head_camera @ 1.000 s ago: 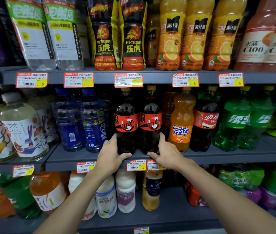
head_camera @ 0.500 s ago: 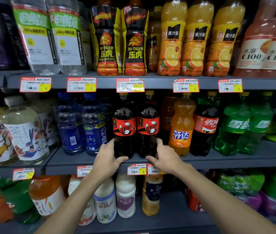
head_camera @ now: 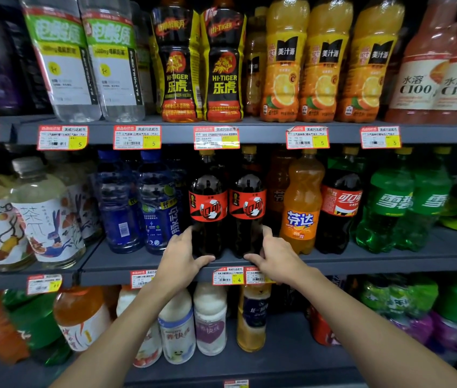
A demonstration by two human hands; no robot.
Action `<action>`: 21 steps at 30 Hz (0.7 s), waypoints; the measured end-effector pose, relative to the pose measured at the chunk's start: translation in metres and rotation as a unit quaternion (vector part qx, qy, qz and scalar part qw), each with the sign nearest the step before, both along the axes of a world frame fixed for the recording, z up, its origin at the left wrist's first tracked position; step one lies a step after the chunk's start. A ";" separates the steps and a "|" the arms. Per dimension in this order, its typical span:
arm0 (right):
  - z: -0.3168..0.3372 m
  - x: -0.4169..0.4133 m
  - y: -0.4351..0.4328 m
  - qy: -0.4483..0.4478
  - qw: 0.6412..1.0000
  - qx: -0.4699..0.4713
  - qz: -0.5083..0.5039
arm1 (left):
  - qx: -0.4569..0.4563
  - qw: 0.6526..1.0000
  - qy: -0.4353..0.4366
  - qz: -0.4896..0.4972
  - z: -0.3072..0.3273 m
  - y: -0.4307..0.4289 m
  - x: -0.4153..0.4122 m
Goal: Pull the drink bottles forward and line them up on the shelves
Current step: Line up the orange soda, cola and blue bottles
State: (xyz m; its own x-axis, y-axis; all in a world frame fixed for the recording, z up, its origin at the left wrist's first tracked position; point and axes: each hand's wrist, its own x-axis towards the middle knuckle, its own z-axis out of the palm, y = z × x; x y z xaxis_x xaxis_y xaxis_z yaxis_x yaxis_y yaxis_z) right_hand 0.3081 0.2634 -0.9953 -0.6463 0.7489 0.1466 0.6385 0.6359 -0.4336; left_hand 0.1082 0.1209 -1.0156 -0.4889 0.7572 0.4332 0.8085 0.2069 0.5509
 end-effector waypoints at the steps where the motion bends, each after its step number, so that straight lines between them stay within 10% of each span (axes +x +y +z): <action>1: 0.000 0.001 0.001 0.005 1.000 -0.006 0.000 | -0.004 1.000 0.001 0.001 0.000 0.000 0.000; 21: 0.007 0.005 0.001 0.020 0.998 -0.055 0.018 | 0.000 1.000 -0.010 -0.011 0.000 -0.001 -0.001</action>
